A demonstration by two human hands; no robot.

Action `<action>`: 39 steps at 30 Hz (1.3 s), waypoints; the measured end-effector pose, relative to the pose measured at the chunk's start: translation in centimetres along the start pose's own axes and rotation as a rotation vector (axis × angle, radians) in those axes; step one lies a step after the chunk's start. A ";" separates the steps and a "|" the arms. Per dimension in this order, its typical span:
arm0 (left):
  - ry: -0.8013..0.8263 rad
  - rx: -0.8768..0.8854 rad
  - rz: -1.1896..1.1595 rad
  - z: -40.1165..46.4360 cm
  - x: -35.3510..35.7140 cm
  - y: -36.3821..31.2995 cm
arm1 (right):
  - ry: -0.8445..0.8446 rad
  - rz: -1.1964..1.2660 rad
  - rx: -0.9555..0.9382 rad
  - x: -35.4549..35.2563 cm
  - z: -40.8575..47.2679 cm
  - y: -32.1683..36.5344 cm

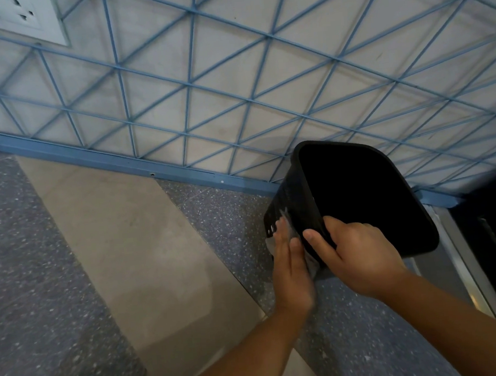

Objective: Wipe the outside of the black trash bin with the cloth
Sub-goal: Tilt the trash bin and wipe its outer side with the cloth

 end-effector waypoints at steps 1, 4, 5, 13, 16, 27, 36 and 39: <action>-0.011 -0.041 0.004 0.5 -0.1 0.1 | 0.000 -0.005 0.004 0.0 0.0 0.0; 0.035 -0.036 -0.059 0.3 0.9 -1.4 | 0.004 -0.002 0.002 0.2 0.0 0.0; 0.049 -0.010 -0.066 -0.2 1.1 -1.8 | 0.005 0.000 0.002 0.1 -0.1 0.0; 0.073 -0.007 -0.020 -0.4 0.8 -1.9 | 0.003 -0.005 -0.006 0.0 0.0 0.2; 0.096 0.053 -0.009 -1.1 0.5 -1.0 | 0.002 -0.015 -0.025 0.0 -0.2 0.2; 0.015 0.014 0.002 1.0 0.5 -0.6 | 0.003 -0.017 -0.020 -0.1 0.2 0.4; 0.002 0.053 0.150 0.4 -0.7 -0.3 | 0.016 -0.014 -0.012 -0.1 0.3 0.4; -0.024 -0.005 0.083 0.6 0.5 -1.9 | 0.023 0.002 -0.013 -0.1 0.4 0.3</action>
Point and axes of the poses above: each hand's wrist, its own z-axis towards the middle knuckle, its own x-axis out of the palm, y = z × x, the point moved 5 cm from there along z, towards the middle knuckle, and after that the axes turned 15 degrees about -y, right-handed, at the moved point
